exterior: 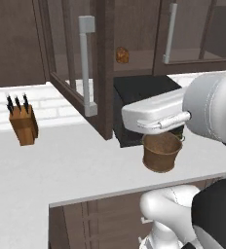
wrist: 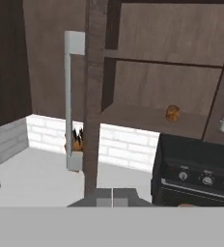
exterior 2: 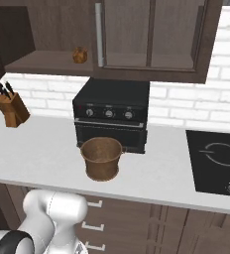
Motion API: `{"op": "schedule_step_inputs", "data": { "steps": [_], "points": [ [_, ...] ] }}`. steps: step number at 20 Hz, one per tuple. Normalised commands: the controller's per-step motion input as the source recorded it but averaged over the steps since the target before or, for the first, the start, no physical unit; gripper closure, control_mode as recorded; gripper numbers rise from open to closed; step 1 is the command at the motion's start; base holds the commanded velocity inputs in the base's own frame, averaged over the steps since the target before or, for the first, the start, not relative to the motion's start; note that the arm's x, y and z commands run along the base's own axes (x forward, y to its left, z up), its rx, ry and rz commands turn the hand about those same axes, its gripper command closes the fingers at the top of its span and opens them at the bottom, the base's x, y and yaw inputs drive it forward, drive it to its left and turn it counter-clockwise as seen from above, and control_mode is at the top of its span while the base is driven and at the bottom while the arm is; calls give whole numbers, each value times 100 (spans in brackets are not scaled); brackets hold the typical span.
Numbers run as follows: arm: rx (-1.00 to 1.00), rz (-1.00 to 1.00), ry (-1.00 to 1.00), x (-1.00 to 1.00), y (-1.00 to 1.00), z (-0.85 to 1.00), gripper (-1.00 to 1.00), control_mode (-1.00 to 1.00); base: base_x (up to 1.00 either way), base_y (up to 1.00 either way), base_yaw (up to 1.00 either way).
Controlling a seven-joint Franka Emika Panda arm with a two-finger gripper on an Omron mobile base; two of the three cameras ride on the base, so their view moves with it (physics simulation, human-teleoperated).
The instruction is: Open the cabinet, pick up the bread from the cabinet and place it in the basket. Then move the basket to the dining counter.
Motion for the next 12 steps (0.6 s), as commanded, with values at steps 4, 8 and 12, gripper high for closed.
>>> {"op": "schedule_step_inputs", "data": {
  "steps": [4,8,12],
  "points": [
    [0,-3,-7,3,-100,0,100,-100,0,0,0],
    [0,-11,0,39,-100,-7,100,-100,0,0,0],
    [0,-14,6,100,-100,-21,100,-100,0,0,0]
  ]
}}
